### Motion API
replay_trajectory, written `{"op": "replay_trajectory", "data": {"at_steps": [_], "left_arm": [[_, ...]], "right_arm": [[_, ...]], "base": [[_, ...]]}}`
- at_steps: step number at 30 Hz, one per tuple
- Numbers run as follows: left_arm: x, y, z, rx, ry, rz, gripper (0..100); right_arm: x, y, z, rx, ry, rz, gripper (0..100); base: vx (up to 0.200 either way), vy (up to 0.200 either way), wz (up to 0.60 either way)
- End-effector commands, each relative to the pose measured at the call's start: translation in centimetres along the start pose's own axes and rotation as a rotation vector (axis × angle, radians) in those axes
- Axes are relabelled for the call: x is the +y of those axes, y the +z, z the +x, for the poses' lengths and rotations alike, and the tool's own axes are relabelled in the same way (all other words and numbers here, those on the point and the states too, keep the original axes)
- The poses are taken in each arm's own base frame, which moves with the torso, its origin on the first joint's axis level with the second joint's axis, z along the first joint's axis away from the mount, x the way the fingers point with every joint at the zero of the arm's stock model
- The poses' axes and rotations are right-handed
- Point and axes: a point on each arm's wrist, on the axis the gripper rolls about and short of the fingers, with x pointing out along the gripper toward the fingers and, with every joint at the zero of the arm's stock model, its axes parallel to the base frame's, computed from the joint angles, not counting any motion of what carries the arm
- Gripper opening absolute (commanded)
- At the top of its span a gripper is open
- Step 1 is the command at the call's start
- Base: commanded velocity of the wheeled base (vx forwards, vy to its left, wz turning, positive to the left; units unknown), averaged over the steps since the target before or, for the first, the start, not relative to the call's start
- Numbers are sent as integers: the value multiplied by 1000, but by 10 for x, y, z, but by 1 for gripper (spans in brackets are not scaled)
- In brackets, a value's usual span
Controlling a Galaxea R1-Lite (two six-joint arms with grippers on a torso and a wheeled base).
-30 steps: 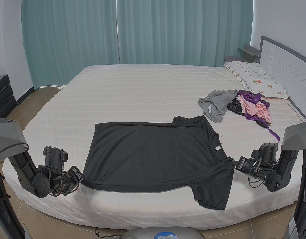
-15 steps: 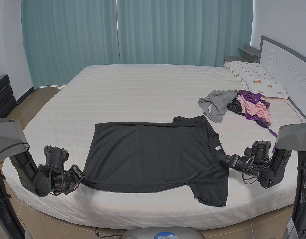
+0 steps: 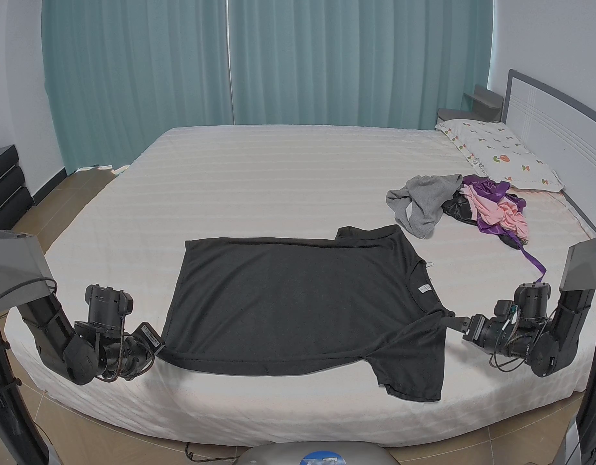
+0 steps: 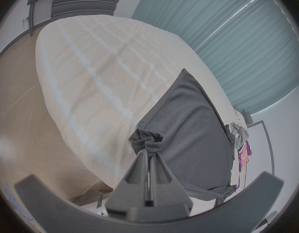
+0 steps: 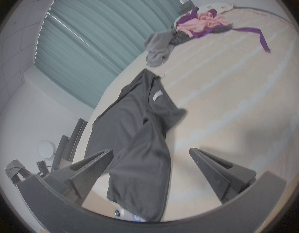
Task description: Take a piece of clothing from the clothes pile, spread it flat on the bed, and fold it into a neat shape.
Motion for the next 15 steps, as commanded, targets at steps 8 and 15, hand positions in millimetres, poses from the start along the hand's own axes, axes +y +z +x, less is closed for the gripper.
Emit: {"op": "replay_trajectory", "data": {"at_steps": [8,15], "left_arm": [[1,-1,-1,5,-1,2,0],[1,-1,-1,7,0,4,0]], "right_arm": [[-1,-34,-16,166,37,16,100],[2,-39,0,196,53,-4,100]], "base": [[0,0,0],[0,0,0]]}}
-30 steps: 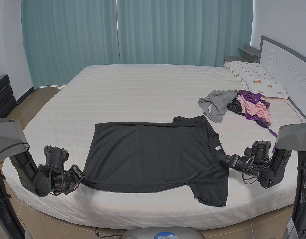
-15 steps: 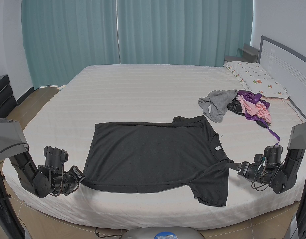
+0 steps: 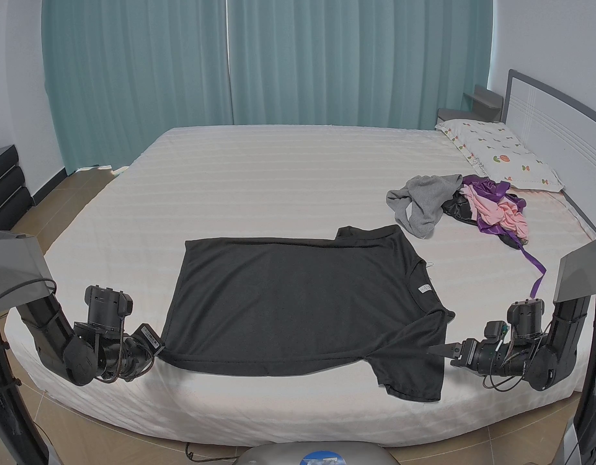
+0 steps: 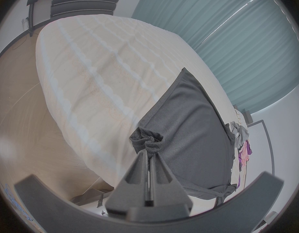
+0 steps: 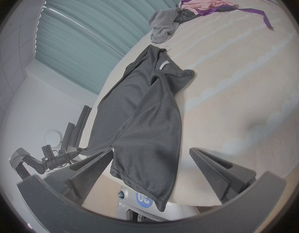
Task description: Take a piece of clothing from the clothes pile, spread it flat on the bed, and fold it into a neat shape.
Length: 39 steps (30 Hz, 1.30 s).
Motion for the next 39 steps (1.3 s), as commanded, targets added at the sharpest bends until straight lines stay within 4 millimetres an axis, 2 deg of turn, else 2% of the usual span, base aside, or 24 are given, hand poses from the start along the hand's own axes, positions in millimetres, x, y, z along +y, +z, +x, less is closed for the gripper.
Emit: {"op": "replay_trajectory", "data": {"at_steps": [1,16,17,28,36,38,39], "left_arm": [[0,0,0,1,-2,0,0],[0,0,-1,-1,-2,1,0],[0,0,0,0,-1,1,0],[0,0,-1,0,-1,1,0],[1,-1,-2,-1,4,7,0],[1,-1,-2,-1,4,7,0],[2,-2,-3,1,7,17,0]], "right_arm": [[0,-3,12,25,3,-9,100],[-1,0,32,0,-28,-36,100],[1,1,33,-2,-26,-42,0],[2,3,22,-24,-40,-35,0],[4,-2,-11,-35,-59,-10,0],[4,-2,-11,-35,-59,-10,0],[4,-4,-22,-40,-68,-5,0]], "base": [[0,0,0],[0,0,0],[0,0,0],[0,0,0],[0,0,0],[0,0,0],[0,0,0]]}}
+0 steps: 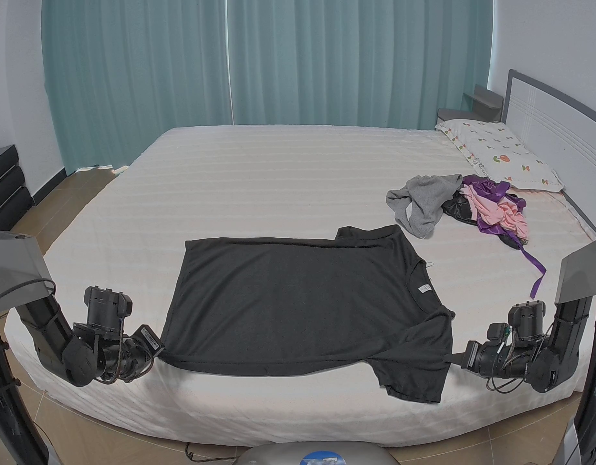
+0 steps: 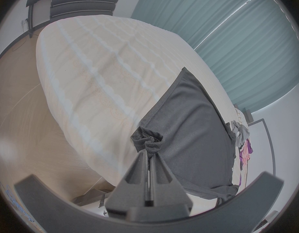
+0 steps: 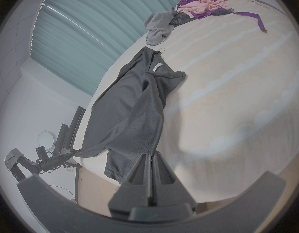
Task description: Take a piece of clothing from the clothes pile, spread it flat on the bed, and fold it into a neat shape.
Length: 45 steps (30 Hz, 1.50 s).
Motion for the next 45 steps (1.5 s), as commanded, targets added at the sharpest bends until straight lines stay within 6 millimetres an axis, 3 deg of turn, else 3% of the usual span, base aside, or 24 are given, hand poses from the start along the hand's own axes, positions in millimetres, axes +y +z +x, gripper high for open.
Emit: {"op": "replay_trajectory", "data": {"at_steps": [1,6,13,45], "left_arm": [[1,-1,-2,0,2,8,0],[5,-3,-3,7,16,53,0],[8,-5,-4,12,28,69,0],[32,-22,-13,92,107,265,0]], "right_arm": [[2,0,-20,-26,-5,3,0],[-1,-4,-40,-16,18,-9,0],[-2,-18,-53,25,7,-33,0],[-13,-34,-75,103,-53,-127,0]], "base": [[0,0,0],[0,0,0],[0,0,0],[0,0,0]]}}
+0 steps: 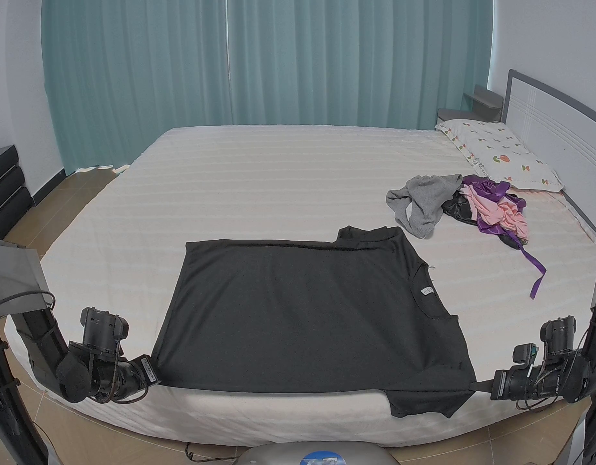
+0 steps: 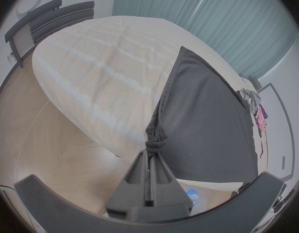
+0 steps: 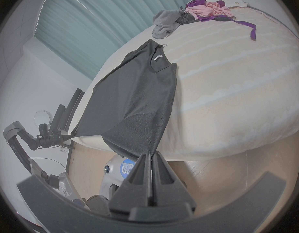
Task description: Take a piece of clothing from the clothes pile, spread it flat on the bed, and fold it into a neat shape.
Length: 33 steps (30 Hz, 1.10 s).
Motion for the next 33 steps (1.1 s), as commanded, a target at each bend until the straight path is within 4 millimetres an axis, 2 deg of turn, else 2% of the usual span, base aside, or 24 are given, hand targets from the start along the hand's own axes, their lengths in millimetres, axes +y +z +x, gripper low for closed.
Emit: {"op": "replay_trajectory", "data": {"at_steps": [1,15,18,33], "left_arm": [[3,-4,-2,13,12,18,0],[13,-20,-8,44,79,116,0],[18,-26,-12,68,90,189,0],[24,-37,-22,105,102,263,0]], "right_arm": [[0,-3,-5,2,-8,3,0],[-3,-12,-13,77,-40,-60,0],[0,-14,-18,90,-43,-70,0],[1,-21,-25,145,-81,-109,0]], "base": [[0,0,0],[0,0,0],[0,0,0],[0,0,0]]}}
